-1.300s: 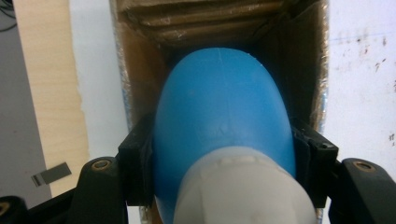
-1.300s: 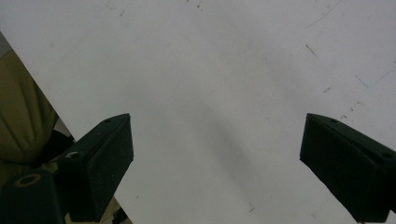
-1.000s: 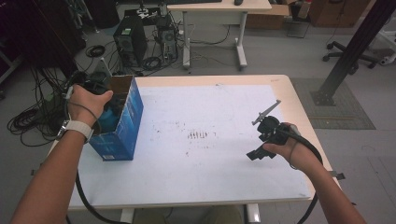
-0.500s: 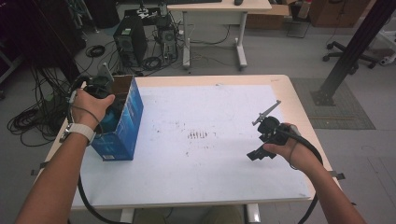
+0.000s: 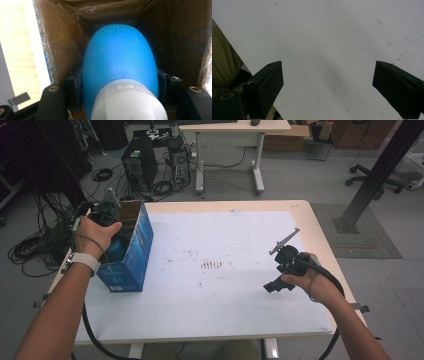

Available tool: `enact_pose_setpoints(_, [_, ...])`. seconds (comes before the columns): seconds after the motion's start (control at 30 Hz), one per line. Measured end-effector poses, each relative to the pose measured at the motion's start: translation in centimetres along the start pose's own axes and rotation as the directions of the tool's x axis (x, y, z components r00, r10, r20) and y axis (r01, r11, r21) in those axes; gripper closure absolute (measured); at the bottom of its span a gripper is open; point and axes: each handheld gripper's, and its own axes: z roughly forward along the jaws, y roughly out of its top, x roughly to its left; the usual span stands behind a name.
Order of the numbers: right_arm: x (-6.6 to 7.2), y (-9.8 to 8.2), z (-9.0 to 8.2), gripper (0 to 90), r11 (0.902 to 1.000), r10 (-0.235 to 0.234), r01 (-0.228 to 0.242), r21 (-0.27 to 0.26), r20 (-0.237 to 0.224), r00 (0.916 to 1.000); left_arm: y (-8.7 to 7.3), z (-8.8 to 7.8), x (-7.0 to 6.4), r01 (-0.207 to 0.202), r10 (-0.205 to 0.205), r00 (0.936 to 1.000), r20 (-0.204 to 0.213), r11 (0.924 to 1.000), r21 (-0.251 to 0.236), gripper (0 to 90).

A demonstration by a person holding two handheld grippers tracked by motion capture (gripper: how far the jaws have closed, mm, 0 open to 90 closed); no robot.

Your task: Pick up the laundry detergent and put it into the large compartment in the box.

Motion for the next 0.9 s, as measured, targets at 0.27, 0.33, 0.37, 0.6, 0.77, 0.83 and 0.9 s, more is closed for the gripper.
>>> enact_pose_setpoints(0.27, [0.02,-0.04,-0.13,9.9,1.0000,-0.001,0.001,-0.001,0.001,1.0000,0.00,0.12,0.20,0.004,-0.004,0.9999,0.011,1.0000,-0.004,33.0])
enact_pose_setpoints(0.33, [0.02,-0.06,-0.12,9.9,1.0000,-0.001,0.001,-0.001,0.001,1.0000,0.00,0.15,0.21,0.003,-0.003,0.9999,0.014,1.0000,-0.003,32.1])
enact_pose_setpoints(0.37, [0.03,-0.09,-0.13,9.9,1.0000,0.002,-0.002,-0.001,0.001,1.0000,0.00,0.18,0.18,0.002,-0.002,0.9999,0.015,1.0000,-0.002,31.2])
enact_pose_setpoints(0.6, [0.06,-0.16,-0.10,9.9,1.0000,0.003,-0.003,-0.002,0.000,1.0000,0.04,0.22,0.11,-0.002,0.002,0.9998,0.018,1.0000,0.006,28.1])
enact_pose_setpoints(0.77, [0.02,-0.22,-0.08,9.9,1.0000,0.005,-0.005,-0.001,0.001,1.0000,0.07,0.26,-0.05,-0.007,0.006,0.9999,0.012,0.9998,0.018,24.5])
enact_pose_setpoints(0.83, [0.09,-0.24,-0.04,9.9,1.0000,0.003,-0.003,0.000,0.000,1.0000,0.07,0.26,-0.08,-0.007,0.007,0.9999,0.012,0.9998,0.017,24.1])
enact_pose_setpoints(0.9, [0.10,-0.26,-0.03,9.9,1.0000,0.002,-0.002,0.000,0.000,1.0000,0.05,0.22,-0.11,-0.011,0.010,0.9999,0.008,0.9998,0.018,24.1])
